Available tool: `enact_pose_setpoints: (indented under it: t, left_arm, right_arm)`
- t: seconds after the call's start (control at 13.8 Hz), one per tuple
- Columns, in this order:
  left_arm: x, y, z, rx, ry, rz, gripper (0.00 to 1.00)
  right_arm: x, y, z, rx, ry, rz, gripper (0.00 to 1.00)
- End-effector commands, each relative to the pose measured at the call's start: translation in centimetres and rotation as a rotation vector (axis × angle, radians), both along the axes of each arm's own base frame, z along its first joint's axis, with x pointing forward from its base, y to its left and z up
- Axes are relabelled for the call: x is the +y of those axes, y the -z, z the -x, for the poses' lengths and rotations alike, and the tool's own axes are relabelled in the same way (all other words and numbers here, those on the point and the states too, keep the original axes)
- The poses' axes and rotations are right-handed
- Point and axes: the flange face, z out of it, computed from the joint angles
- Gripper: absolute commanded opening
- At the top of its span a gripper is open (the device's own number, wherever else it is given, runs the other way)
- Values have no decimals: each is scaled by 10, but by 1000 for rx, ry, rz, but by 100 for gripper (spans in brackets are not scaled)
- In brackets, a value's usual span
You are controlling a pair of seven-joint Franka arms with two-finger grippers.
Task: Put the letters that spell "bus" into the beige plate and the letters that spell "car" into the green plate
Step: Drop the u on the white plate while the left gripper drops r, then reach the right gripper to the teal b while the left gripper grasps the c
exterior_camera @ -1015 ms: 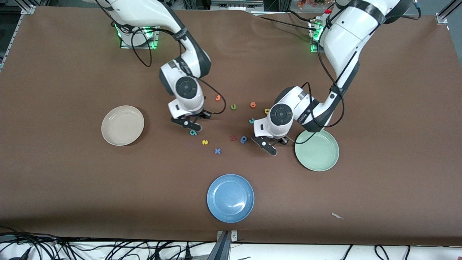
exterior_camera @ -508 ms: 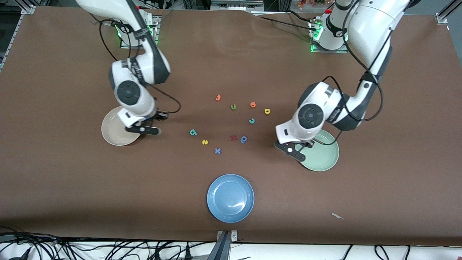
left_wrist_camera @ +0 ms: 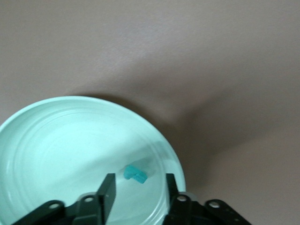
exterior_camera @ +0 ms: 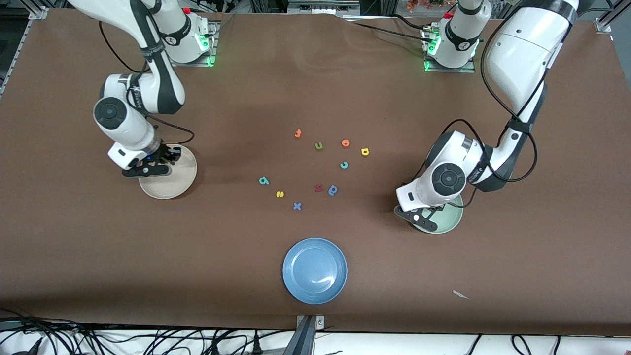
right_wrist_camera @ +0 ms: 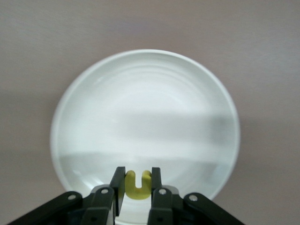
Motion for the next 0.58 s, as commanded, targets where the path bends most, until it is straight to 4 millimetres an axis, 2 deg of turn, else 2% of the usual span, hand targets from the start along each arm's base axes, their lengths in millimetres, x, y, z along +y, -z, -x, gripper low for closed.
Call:
enact_pose_setpoints:
  t: [0.0,0.07,0.15,0.29,0.36,0.51]
  left_arm:
    - [-13,-22,2,-20,-8,15,100]
    - [-22,-26,3,-26,-12,23,100]
    - [-34,-30,6,-37,-40,36,100]
    - [-80,-43,15,-68,-166,55,100]
    - [-108,-41,27,-71,-218,56,100]
    - [-149,-35,51,-97,-263,65,100]
  right_arm:
    - [-10,-1,1,-15,-7,-13,50]
    - [-10,0,0,-15,1,-10,94]
    - [-10,-2,-2,-16,25,-22,100]
    - [-4,-6,-4,-14,62,-57,100]
    - [-1,-11,-9,-19,60,-60,100]
    - [16,-21,-18,4,82,-64,100]
